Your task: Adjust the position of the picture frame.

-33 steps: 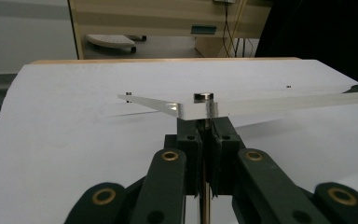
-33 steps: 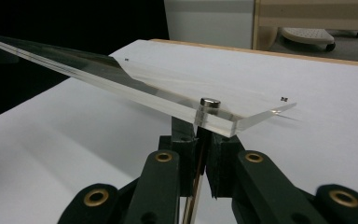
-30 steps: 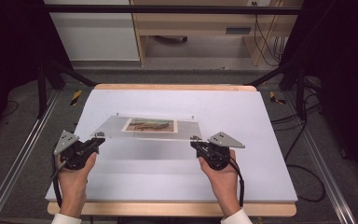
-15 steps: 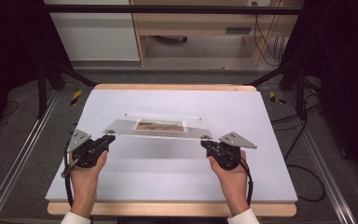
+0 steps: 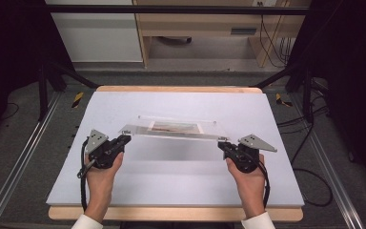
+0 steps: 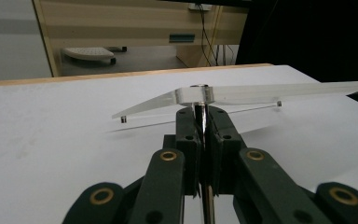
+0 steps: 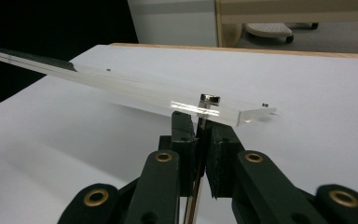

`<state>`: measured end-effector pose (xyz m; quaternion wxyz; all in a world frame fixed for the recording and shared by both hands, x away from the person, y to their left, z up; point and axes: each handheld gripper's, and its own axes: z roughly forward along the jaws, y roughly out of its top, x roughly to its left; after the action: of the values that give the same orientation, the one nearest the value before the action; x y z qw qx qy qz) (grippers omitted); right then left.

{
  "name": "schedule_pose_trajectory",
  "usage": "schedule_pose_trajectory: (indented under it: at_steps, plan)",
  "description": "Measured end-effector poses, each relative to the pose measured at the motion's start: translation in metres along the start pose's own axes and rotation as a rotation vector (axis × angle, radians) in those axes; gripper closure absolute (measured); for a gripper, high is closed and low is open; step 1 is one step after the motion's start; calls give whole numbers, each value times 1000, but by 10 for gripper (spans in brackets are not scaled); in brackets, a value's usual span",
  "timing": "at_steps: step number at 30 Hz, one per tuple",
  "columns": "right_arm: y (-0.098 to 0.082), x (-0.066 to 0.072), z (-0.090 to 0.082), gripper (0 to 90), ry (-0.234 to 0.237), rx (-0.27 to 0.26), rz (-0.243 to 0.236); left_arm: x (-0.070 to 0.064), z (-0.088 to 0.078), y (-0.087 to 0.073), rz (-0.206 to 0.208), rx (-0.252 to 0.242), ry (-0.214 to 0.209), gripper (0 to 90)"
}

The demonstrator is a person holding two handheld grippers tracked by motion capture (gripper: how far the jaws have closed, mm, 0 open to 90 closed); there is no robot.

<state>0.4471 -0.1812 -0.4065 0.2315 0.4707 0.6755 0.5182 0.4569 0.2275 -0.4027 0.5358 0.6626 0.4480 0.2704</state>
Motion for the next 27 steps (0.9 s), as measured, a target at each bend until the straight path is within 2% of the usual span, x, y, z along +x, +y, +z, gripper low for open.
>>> schedule_pose_trajectory:
  at_steps: [8, 22, 27]
  plan:
    - [-1, -14, -4, 830, -21, 7, 11, -10, 12, -3, 3, -5, -12, 828]
    - [1, -19, -7, 831, -34, 4, 13, -16, 14, -3, -1, -11, -21, 827]
    - [1, -20, -7, 832, -32, 7, 10, -16, 13, -6, -1, 0, -19, 826]
